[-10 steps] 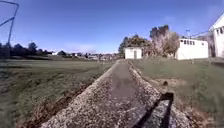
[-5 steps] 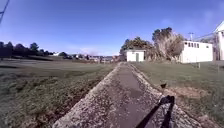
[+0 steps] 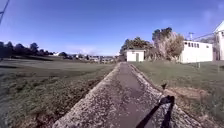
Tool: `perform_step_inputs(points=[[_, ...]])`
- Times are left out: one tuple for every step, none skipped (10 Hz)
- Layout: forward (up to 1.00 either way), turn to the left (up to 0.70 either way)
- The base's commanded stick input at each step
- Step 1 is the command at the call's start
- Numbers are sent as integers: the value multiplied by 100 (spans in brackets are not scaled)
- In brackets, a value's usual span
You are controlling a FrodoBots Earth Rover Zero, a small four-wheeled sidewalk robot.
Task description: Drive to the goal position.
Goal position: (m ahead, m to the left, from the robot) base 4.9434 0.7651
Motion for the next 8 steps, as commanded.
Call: perform_step_inputs(points=[[100,-39],[100,-37],[100,0],[100,0],[100,0],[100,0],[100,0],[100,0]])
